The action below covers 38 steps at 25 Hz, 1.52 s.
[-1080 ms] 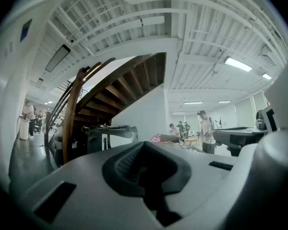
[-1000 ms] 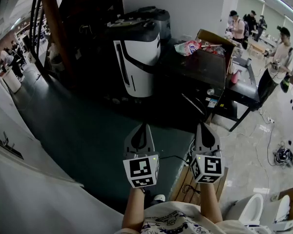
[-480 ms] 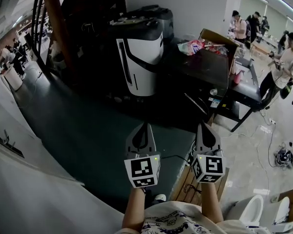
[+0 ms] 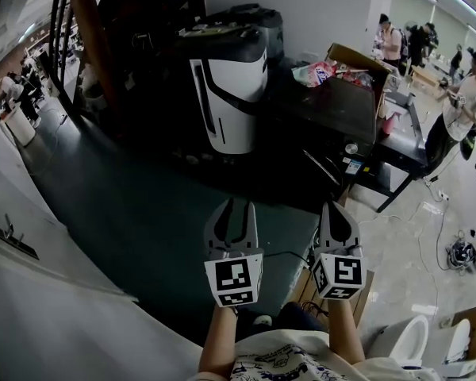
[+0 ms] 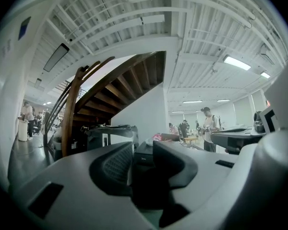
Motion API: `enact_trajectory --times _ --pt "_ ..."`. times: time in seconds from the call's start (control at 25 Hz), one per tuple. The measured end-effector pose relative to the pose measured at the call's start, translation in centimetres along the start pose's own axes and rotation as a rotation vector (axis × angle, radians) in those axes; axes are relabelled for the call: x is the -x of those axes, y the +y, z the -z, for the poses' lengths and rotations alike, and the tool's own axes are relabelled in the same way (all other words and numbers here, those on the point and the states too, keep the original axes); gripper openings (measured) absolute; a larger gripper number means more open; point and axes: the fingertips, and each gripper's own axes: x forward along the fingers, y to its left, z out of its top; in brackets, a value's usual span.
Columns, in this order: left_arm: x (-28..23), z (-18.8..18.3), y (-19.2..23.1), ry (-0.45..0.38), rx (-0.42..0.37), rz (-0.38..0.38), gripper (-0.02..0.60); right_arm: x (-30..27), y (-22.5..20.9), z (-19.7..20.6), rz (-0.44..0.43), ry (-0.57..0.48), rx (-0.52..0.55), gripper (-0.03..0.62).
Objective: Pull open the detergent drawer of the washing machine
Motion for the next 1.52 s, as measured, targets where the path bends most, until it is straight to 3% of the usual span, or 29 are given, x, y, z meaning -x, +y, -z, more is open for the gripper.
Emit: enact_trajectory --times 0.16,0.32,0.68,1.52 --pt "-1.1 0.4 0.2 0.007 0.012 0.002 0.207 -0.5 -0.3 0.4 0.000 0.011 -0.001 0.014" --pt "-2.9 1.2 0.3 0.019 0.018 0.005 0.235 -1.9 -1.1 1.3 0.008 0.025 -0.006 0.014" --pt "-10.6 2.1 0.4 0.047 0.025 -0.003 0.238 -9.4 -4.5 2.3 0.006 0.047 -0.013 0.014" --pt "-37.4 -0.4 1.3 0.035 0.065 -0.099 0.238 -35.3 -17.0 1.0 -0.052 0.023 -0.019 0.014"
